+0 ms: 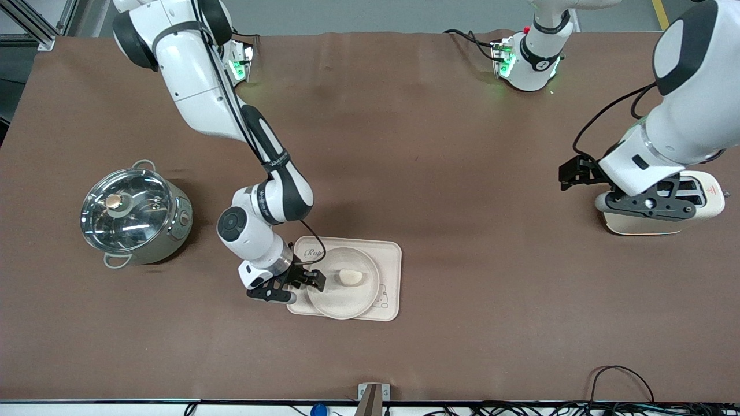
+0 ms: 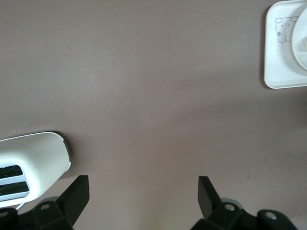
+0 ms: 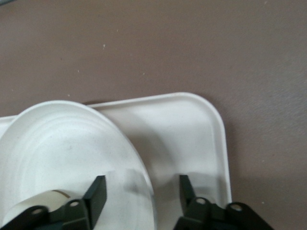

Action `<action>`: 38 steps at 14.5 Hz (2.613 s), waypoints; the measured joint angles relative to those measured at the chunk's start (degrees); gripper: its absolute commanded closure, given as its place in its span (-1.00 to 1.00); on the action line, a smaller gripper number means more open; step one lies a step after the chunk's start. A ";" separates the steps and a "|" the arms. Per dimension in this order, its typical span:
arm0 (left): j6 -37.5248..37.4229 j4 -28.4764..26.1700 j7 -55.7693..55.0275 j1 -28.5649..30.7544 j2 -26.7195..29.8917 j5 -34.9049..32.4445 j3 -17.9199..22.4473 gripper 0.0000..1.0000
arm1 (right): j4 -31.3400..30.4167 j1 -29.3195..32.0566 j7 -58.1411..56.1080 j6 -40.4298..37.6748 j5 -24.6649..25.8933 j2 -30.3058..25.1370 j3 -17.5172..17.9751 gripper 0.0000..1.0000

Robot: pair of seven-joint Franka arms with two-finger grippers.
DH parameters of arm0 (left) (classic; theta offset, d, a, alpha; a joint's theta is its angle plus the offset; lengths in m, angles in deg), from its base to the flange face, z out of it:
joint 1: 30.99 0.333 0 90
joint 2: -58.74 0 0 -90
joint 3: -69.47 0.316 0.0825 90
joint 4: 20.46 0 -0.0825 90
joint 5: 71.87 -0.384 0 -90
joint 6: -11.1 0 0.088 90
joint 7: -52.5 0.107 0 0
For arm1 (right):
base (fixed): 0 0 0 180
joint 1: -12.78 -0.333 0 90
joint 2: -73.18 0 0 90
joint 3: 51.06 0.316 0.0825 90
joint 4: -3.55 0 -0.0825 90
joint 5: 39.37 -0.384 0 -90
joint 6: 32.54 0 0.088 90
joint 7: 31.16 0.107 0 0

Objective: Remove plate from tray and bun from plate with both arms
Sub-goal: 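Lift the plate with bun off the tray with the right gripper, then set the plate down with the right gripper while the left gripper approaches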

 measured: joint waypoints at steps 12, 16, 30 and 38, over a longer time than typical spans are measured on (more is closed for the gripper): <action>0.00 -0.02 0.00 1.09 -0.44 0.00 -0.06 -1.00 | -0.62 -0.43 -1.96 -6.18 -0.46 -4.79 1.97 0.99; 0.00 -0.02 0.00 1.07 -0.45 0.00 -0.07 -1.00 | -14.04 -0.57 -2.28 -1.54 -2.35 -15.63 6.30 0.99; 1.76 -0.01 0.00 -0.16 -1.17 0.03 -0.41 -1.00 | -41.20 -7.05 -2.51 28.18 -13.45 -23.09 18.86 -0.86; 8.56 -0.39 -3.77 -4.81 -6.64 0.14 -0.58 -1.00 | -30.10 1.26 -6.05 2.65 -7.12 -25.00 11.65 -1.00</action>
